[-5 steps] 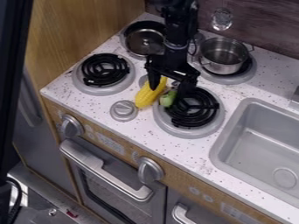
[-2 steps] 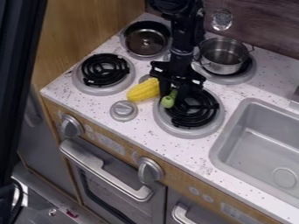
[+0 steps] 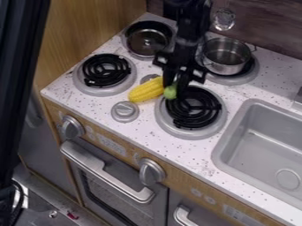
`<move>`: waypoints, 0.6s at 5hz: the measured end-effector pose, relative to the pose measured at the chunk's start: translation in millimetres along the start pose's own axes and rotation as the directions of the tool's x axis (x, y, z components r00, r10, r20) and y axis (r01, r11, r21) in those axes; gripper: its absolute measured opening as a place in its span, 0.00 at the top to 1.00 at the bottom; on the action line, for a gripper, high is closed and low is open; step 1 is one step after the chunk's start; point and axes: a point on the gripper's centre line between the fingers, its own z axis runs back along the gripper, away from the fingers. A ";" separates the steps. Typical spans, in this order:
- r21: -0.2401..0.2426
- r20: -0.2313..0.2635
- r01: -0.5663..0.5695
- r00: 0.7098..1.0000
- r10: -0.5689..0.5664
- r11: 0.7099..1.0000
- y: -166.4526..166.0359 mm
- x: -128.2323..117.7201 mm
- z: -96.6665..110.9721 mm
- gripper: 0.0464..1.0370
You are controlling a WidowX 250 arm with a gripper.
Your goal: Put the light green spatula to the lower left side of the stove burner
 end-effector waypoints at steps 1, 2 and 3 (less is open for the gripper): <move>-0.023 0.046 -0.042 0.998 0.043 0.999 34.9 26.0 32.0 0.73; -0.029 0.038 -0.136 0.990 0.137 0.990 87.3 37.5 35.9 0.73; -0.018 -0.024 -0.199 0.980 0.199 0.980 126.2 23.4 8.3 0.73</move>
